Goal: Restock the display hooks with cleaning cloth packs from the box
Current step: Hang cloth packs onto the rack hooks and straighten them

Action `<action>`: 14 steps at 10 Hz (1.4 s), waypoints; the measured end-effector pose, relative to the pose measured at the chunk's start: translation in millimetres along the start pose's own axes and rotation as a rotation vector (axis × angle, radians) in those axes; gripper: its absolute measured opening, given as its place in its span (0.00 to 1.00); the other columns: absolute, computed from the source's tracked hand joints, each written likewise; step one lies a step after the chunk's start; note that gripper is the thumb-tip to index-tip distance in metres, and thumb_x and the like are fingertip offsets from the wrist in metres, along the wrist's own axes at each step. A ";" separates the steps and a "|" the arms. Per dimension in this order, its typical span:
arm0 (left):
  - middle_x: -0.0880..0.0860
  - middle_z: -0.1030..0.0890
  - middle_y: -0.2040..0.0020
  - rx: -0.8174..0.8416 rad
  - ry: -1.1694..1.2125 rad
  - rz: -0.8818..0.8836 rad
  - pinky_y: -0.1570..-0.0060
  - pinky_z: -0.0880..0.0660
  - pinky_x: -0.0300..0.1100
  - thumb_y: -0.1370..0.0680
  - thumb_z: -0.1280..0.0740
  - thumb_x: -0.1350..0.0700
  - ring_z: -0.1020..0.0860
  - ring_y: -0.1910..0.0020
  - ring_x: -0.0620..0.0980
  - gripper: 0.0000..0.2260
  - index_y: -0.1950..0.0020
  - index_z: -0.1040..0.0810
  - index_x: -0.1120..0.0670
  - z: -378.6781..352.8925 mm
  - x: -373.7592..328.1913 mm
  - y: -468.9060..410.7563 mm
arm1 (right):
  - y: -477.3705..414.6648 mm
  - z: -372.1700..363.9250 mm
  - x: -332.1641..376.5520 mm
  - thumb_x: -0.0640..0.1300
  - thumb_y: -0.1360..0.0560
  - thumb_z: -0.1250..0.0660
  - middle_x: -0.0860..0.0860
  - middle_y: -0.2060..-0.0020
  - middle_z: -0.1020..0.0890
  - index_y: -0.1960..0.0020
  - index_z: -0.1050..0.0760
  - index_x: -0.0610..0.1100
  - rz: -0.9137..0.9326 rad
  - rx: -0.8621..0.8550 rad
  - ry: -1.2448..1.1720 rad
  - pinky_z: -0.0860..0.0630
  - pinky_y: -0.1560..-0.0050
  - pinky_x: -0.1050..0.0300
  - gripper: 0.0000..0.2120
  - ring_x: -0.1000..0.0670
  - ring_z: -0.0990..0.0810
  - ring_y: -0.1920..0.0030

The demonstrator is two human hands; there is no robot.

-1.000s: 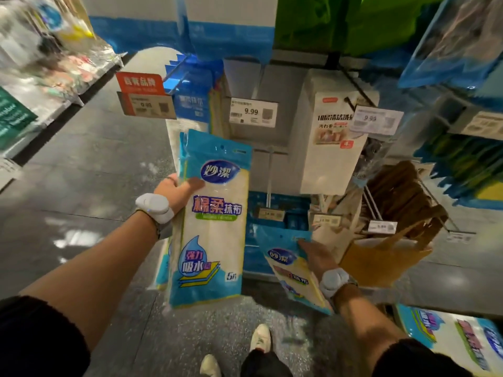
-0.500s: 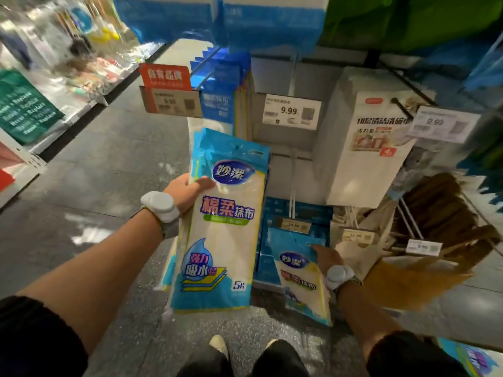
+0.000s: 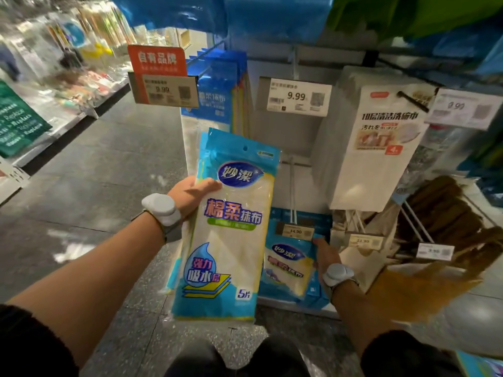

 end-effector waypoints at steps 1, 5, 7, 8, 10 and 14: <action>0.60 0.13 0.49 0.017 -0.010 -0.026 0.45 0.18 0.61 0.23 0.30 0.49 0.14 0.50 0.64 0.11 0.43 0.19 0.52 -0.3 8.9 -12.3 | -28.5 -4.2 -19.5 0.57 0.30 0.37 0.42 0.50 0.16 0.64 0.20 0.50 0.018 0.059 -0.033 0.24 0.39 0.39 0.14 0.38 0.19 0.49; 0.58 0.13 0.48 0.064 -0.125 -0.078 0.41 0.20 0.65 0.36 0.28 0.38 0.14 0.49 0.62 0.27 0.42 0.19 0.50 -6.5 1.0 -15.1 | -19.0 -13.6 23.5 0.47 0.16 0.46 0.36 0.48 0.20 0.54 0.25 0.45 0.115 0.077 0.190 0.30 0.47 0.54 0.14 0.39 0.22 0.47; 0.57 0.13 0.49 0.051 -0.178 -0.032 0.42 0.20 0.65 0.36 0.28 0.36 0.14 0.49 0.62 0.28 0.41 0.19 0.50 -3.5 11.8 -24.6 | -37.5 -15.4 29.2 0.44 0.15 0.49 0.53 0.67 0.33 0.66 0.39 0.52 0.076 0.003 0.262 0.25 0.39 0.47 0.20 0.49 0.30 0.64; 0.57 0.12 0.50 0.057 -0.174 -0.032 0.42 0.20 0.65 0.37 0.29 0.37 0.14 0.50 0.62 0.26 0.44 0.19 0.50 -6.9 11.8 -28.8 | -47.7 -11.1 20.5 0.44 0.17 0.45 0.52 0.68 0.30 0.66 0.35 0.52 0.044 -0.018 0.177 0.24 0.40 0.45 0.18 0.46 0.28 0.62; 0.56 0.12 0.50 0.071 -0.154 -0.044 0.42 0.20 0.64 0.36 0.28 0.39 0.14 0.49 0.61 0.25 0.44 0.19 0.51 -13.4 7.6 -36.8 | -39.2 -6.8 0.0 0.45 0.25 0.34 0.41 0.62 0.15 0.60 0.19 0.42 -0.105 -0.003 -0.331 0.20 0.56 0.43 0.09 0.40 0.18 0.60; 0.59 0.12 0.50 0.085 -0.156 -0.051 0.43 0.18 0.59 0.23 0.30 0.52 0.14 0.50 0.63 0.08 0.46 0.18 0.52 -25.5 0.9 -44.0 | -53.0 -12.2 8.2 0.44 0.23 0.35 0.41 0.58 0.17 0.64 0.22 0.45 -0.119 0.051 -0.144 0.21 0.48 0.41 0.12 0.38 0.19 0.53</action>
Point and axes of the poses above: each hand's wrist, its own y-axis away from the middle knuckle, its own z-axis out of the back of the hand, x = y × z, the point moved 9 cm from there along -y, towards the middle knuckle
